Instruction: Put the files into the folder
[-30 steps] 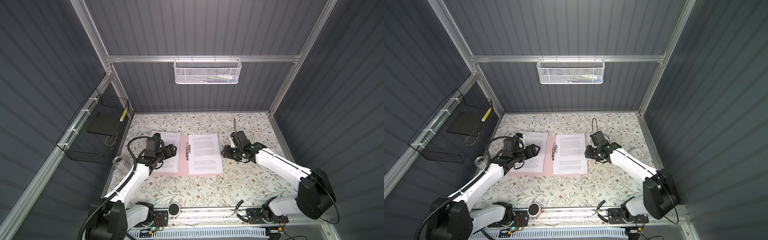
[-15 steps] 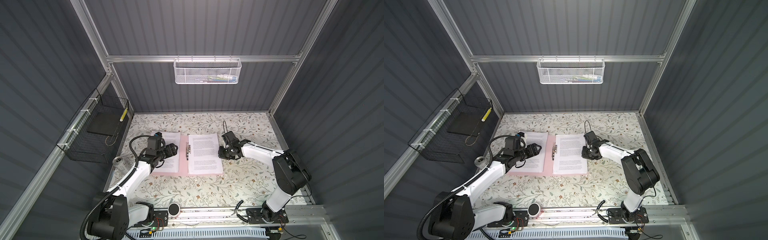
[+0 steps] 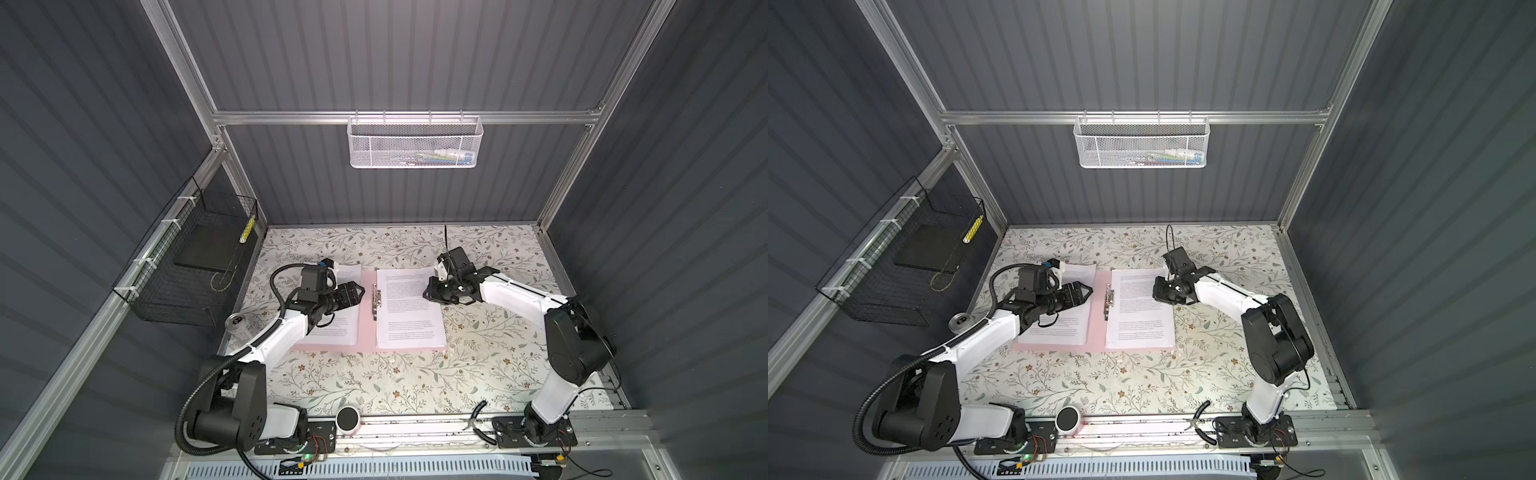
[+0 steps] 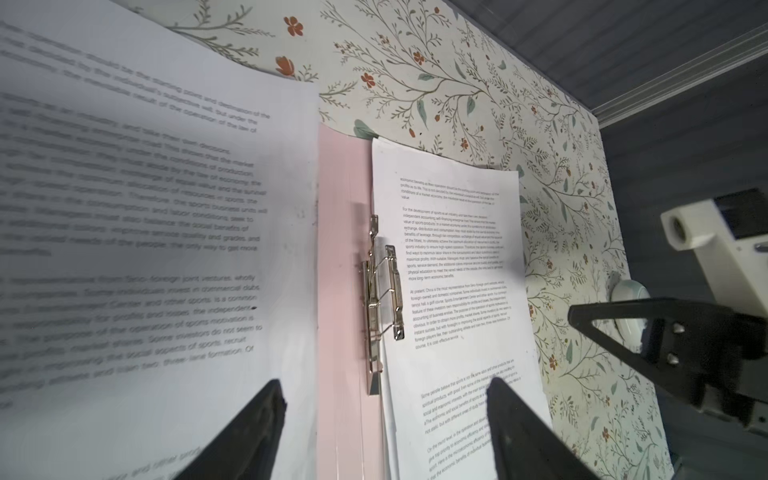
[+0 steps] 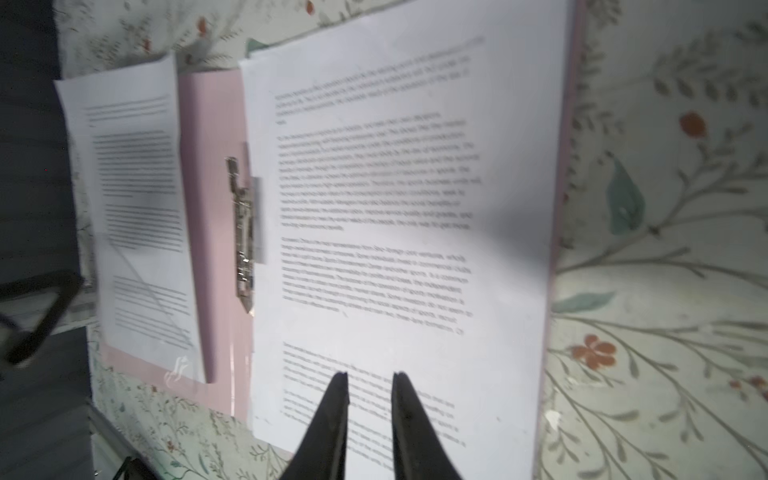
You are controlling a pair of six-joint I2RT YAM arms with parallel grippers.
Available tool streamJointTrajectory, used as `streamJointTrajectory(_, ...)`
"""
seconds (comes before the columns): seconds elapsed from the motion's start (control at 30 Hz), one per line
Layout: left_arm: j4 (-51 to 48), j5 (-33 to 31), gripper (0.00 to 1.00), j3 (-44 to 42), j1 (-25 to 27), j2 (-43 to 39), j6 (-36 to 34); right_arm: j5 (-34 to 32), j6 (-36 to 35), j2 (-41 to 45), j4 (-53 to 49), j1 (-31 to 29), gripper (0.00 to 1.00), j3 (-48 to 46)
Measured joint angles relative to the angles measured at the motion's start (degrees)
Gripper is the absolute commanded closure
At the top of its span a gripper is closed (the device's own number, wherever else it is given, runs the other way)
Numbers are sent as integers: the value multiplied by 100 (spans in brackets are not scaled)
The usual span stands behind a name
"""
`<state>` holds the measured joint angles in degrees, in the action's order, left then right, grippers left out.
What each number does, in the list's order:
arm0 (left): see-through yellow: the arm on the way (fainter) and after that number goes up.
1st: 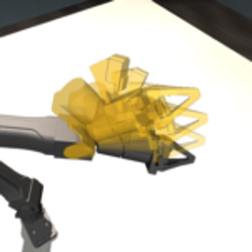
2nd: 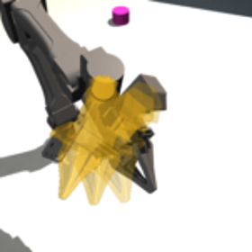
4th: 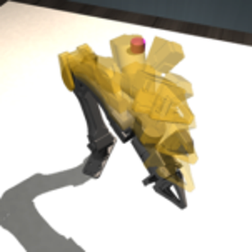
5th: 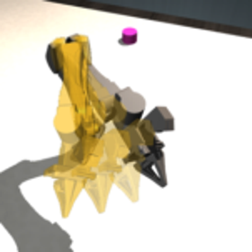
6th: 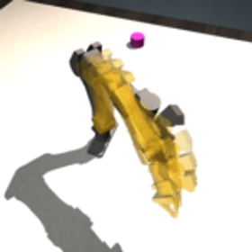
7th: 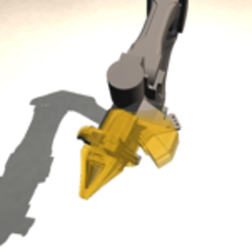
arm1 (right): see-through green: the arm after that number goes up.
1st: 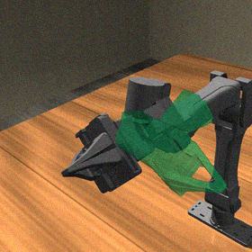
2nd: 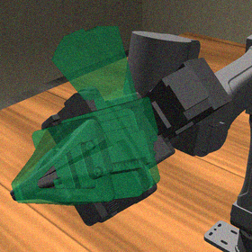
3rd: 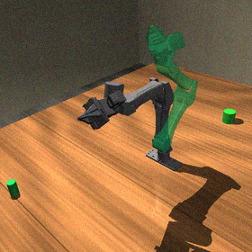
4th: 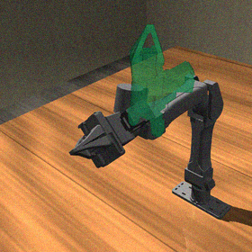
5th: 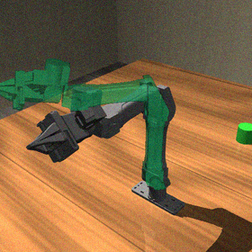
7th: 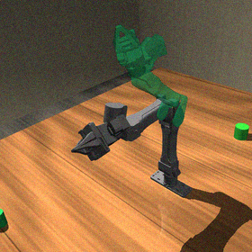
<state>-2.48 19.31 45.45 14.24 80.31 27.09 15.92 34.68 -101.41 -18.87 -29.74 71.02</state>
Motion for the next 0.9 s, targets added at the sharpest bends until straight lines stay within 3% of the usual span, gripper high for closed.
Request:
streamJointTrajectory(0.27,546,461,24,393,81,833,-11,476,-61,-706,2,-264,99,717)
streamJointTrajectory(0.9,1169,820,25,1294,197,2284,33,745,92,-1064,79,-450,100,708)
